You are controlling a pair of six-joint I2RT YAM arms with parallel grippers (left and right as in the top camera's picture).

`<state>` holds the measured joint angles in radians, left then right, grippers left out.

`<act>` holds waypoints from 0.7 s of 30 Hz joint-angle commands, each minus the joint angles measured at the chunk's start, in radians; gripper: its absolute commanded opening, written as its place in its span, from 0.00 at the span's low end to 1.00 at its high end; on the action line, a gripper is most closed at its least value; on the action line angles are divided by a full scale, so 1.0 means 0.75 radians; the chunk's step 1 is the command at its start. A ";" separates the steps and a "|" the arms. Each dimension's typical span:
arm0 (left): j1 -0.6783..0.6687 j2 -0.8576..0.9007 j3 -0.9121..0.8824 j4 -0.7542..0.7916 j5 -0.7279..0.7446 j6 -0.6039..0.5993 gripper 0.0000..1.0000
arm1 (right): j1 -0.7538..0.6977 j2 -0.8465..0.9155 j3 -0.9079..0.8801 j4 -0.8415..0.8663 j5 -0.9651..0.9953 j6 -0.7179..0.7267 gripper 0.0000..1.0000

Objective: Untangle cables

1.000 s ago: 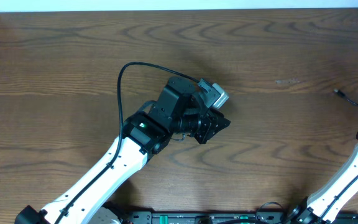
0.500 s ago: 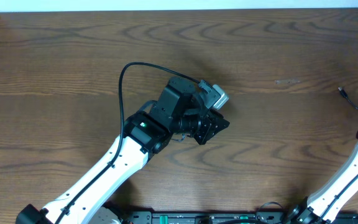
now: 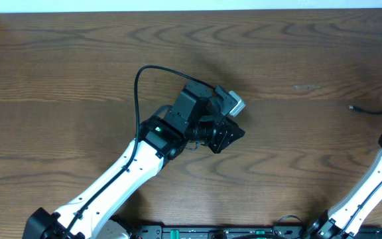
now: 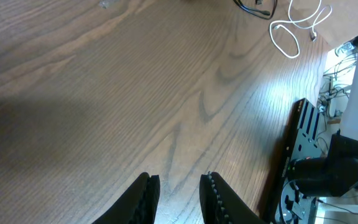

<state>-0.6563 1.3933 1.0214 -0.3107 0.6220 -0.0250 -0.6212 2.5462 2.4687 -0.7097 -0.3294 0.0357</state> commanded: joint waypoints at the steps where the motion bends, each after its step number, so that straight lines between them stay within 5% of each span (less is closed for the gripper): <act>1: -0.002 0.017 0.007 -0.003 -0.007 0.022 0.27 | 0.018 0.008 0.003 -0.005 -0.185 -0.161 0.01; 13: -0.002 0.024 0.007 -0.003 -0.007 0.023 0.27 | -0.002 0.009 0.003 -0.018 -0.829 -0.502 0.01; 18: -0.002 0.024 0.007 -0.003 -0.007 0.023 0.27 | -0.005 0.009 0.003 -0.015 -0.870 -0.513 0.01; 21: -0.002 0.024 0.007 -0.003 -0.007 0.023 0.27 | -0.008 0.009 0.003 -0.005 -0.602 -0.407 0.01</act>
<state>-0.6567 1.4021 1.0214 -0.3107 0.6216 -0.0246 -0.6178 2.5462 2.4687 -0.7185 -0.8921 -0.3080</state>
